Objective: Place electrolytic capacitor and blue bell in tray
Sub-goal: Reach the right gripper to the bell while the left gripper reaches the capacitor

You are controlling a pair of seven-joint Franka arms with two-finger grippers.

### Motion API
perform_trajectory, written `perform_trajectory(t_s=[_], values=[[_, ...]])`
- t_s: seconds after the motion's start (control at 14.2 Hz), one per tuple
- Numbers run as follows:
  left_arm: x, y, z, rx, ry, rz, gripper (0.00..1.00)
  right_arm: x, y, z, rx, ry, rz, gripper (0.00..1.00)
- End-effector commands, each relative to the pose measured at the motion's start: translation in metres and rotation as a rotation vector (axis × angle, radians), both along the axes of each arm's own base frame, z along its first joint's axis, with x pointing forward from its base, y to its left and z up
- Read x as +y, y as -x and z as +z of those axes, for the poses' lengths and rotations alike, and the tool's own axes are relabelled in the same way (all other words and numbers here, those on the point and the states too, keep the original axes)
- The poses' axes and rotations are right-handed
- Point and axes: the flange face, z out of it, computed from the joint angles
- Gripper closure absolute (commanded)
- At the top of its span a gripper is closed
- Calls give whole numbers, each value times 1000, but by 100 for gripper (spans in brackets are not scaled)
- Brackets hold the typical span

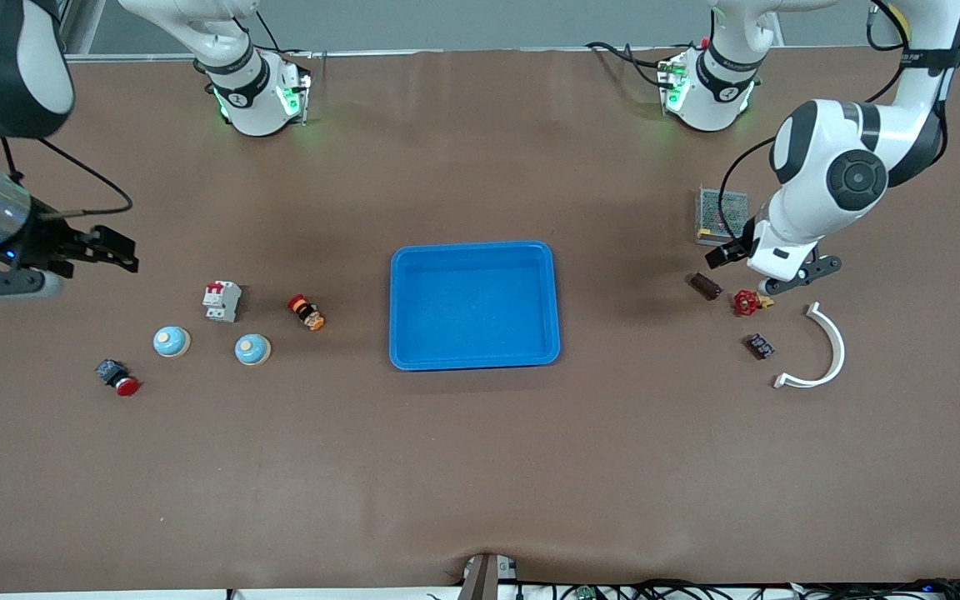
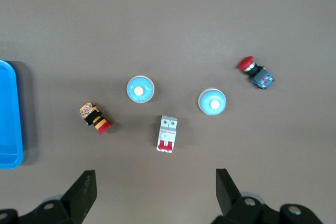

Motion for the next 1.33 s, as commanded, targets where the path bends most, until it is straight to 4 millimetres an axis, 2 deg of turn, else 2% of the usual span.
perform_trajectory(t_s=[0.0,0.14,0.28,0.63,0.84,0.98,1.05,1.12,1.19,1.26], values=[[-2,2,-24,-21,3,61,7,15,-17,-37,29,-11,9,0],[-1,0,-45,-18,4,117,12,28,-27,-66,41,-13,28,0],[-2,-2,-63,-22,6,167,22,35,-35,-90,38,-14,23,0],[1,-6,-102,-45,25,214,25,51,-40,-137,40,-15,44,0],[1,-5,-116,-39,29,220,33,53,-40,-166,27,-17,46,0],[1,-5,-121,-36,31,221,42,64,-32,-184,11,-17,65,0],[1,-4,-124,-33,31,221,52,67,-28,-193,2,-17,69,0],[1,-5,-124,-36,32,221,74,67,-26,-200,-13,-19,67,0],[1,-6,-124,-37,32,224,90,68,-24,-211,-22,-25,63,0],[0,-8,-122,-43,34,224,100,68,-25,-219,-32,-29,59,0]])
